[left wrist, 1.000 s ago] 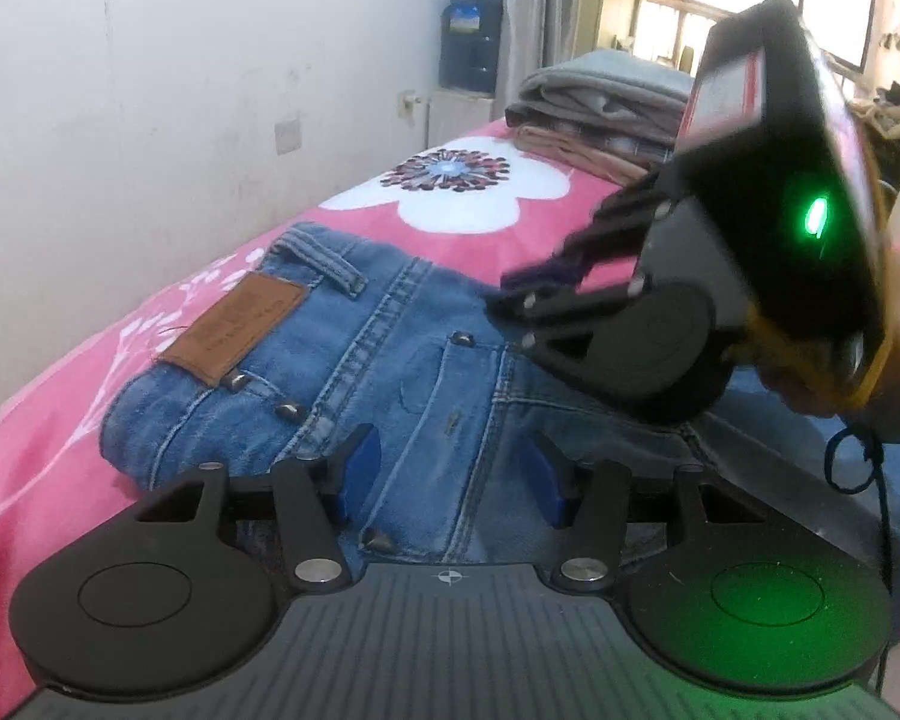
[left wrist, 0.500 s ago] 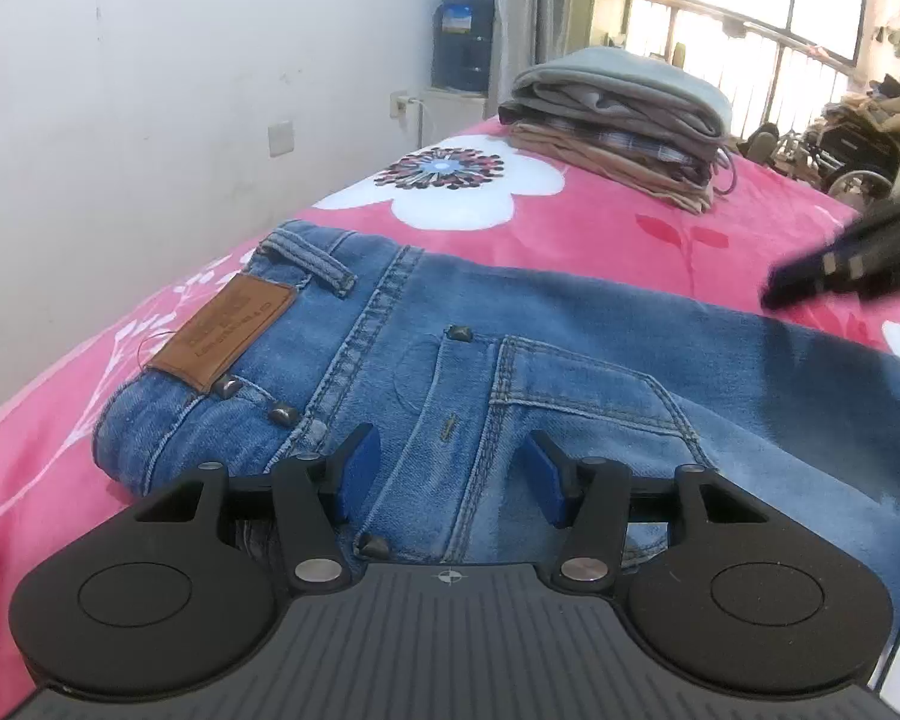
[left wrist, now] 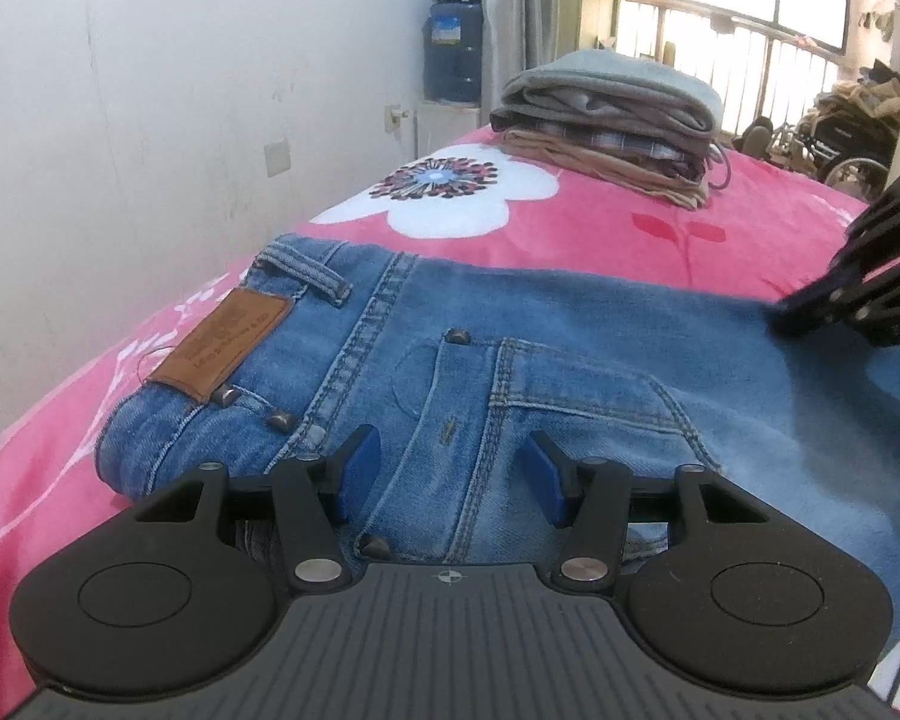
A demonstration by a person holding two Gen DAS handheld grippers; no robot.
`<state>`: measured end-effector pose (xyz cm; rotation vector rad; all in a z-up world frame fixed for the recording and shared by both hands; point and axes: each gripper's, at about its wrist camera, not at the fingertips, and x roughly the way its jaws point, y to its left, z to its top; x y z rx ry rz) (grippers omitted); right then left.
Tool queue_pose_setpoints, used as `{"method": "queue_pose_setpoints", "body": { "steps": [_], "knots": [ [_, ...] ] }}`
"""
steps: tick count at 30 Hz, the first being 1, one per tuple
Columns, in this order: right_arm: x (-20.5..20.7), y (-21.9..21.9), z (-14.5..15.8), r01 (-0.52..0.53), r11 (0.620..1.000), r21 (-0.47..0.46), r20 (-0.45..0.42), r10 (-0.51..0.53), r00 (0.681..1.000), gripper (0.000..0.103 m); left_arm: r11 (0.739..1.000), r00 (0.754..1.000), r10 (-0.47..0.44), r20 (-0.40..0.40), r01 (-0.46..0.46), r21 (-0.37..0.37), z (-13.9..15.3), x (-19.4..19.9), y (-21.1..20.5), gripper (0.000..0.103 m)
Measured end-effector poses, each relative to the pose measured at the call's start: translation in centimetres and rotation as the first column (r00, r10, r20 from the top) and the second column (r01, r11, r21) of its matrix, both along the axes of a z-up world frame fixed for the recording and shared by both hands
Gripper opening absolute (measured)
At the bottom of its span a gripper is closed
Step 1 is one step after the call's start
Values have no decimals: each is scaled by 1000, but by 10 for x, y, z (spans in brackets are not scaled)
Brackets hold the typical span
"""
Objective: Fold clothes
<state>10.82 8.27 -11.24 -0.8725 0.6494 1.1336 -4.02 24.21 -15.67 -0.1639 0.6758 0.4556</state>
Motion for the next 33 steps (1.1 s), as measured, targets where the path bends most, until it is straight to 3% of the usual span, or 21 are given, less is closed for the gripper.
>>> {"method": "queue_pose_setpoints", "body": {
  "steps": [4,12,15,16,18,21,24,26,29,32,33],
  "knots": [
    [-13,1,5,-17,1000,-22,144,20,989,3,999,999,18,27,-19,37,5,2,1,52],
    [-12,13,-54,9,998,-56,214,4,977,3,982,999,-22,-26,26,187,-9,14,-11,52],
    [-7,6,-52,123,991,47,155,-129,979,4,982,999,-23,-23,27,188,-9,13,-11,52],
    [-1,0,-46,188,977,101,108,-198,974,16,982,999,-23,-25,28,189,-9,14,-10,52],
    [14,-19,-29,372,905,207,8,-382,924,39,980,999,-26,-35,32,196,-9,15,-11,52],
    [30,-74,7,622,697,357,-225,-582,782,40,979,998,-32,-54,43,198,-7,18,-11,53],
    [28,-142,33,769,498,401,-451,-623,639,43,982,998,-24,-62,35,183,1,20,-9,53],
    [14,-188,42,825,415,385,-514,-646,565,44,981,999,-5,-44,13,194,11,19,-12,53],
    [-10,-260,44,895,288,340,-532,-726,435,49,976,1000,-10,3,9,219,30,19,-22,53],
    [-26,-332,39,947,122,298,-544,-793,274,50,973,998,-68,17,62,221,44,26,-38,53],
    [-30,-357,35,959,50,280,-558,-804,205,50,972,996,-87,0,85,219,43,30,-44,53]
  ]
}}
